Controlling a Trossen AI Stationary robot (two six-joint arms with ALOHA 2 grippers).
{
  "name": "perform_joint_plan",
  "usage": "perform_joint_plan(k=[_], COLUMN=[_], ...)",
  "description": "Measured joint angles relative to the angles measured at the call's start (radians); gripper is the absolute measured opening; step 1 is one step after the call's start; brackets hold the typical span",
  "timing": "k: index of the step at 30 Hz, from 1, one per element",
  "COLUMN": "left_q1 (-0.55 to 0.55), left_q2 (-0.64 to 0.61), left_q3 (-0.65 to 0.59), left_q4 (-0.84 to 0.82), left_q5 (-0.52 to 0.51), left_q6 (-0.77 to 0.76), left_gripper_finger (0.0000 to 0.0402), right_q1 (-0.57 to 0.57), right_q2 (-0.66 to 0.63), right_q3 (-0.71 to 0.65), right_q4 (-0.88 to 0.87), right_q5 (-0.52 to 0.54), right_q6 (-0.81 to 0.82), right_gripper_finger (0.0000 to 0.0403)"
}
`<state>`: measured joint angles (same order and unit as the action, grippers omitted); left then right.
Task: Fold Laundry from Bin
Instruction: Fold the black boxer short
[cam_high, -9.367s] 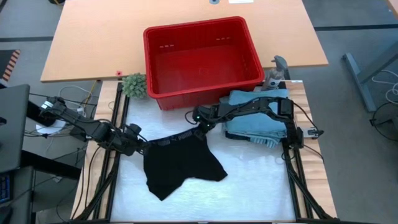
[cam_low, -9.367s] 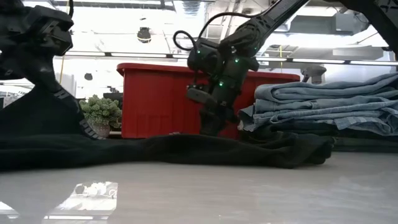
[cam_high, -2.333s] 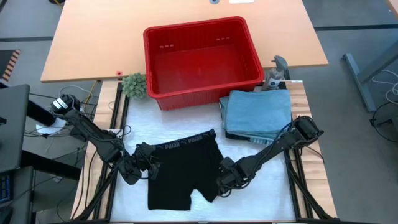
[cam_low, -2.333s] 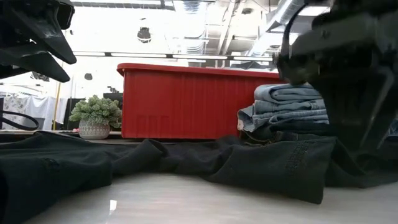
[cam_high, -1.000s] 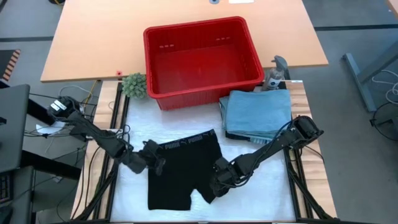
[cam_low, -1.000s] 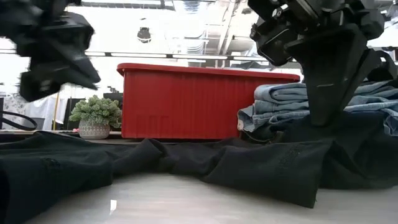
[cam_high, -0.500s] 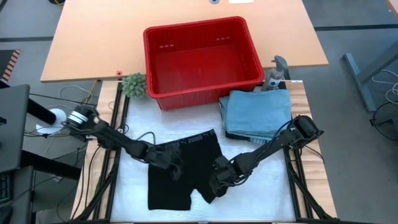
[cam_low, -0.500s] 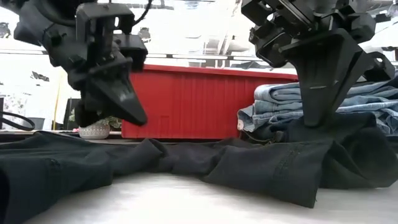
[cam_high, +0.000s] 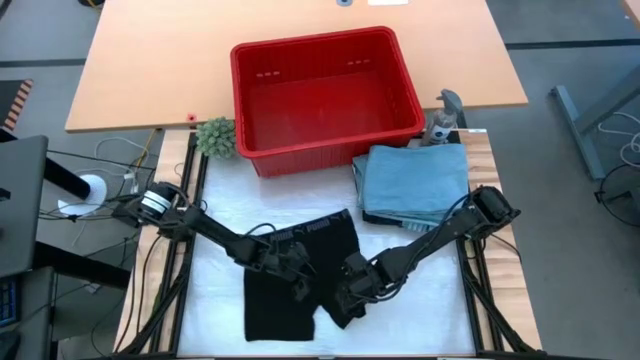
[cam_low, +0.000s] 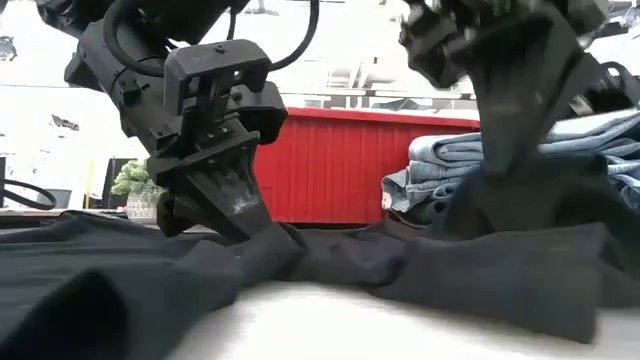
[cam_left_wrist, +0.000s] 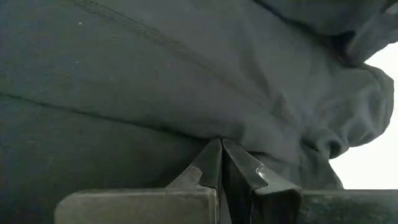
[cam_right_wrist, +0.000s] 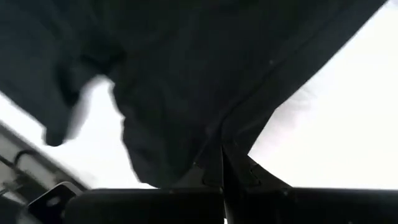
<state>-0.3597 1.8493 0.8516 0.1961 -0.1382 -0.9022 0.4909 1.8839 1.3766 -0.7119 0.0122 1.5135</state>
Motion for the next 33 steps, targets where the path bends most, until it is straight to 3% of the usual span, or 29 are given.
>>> perform_joint_plan(k=[8,16,20,23,26,33], left_q1=[0.060,0.125,0.138,0.146,0.144,0.158], left_q2=[0.001,0.001,0.001,-0.005,-0.043,-0.194], left_q3=[0.002,0.001,0.001,0.000,-0.003,-0.001], left_q4=[-0.008,0.007,0.027,0.033,0.023,-0.097], left_q5=[0.000,0.032,0.098,0.234,0.319,0.277], left_q6=[0.049,0.069,0.071,0.058,0.021,0.020], left_gripper_finger=[0.0000,0.0000,0.0000,0.0000,0.0000,0.0000], right_q1=[-0.004,-0.018,-0.018,-0.018,-0.018,-0.024], right_q2=[0.000,0.000,0.000,0.000,0.000,0.000], right_q3=[0.120,0.148,0.148,0.148,0.148,0.185], right_q4=[-0.084,-0.099,-0.099,-0.099,-0.099,-0.141], right_q5=[0.058,0.073,0.094,0.096,0.100,0.125], right_q6=[-0.054,-0.083,-0.082,-0.085,-0.085,-0.108], right_gripper_finger=[0.0013,0.0013,0.0013,0.0013,0.0013,0.0013])
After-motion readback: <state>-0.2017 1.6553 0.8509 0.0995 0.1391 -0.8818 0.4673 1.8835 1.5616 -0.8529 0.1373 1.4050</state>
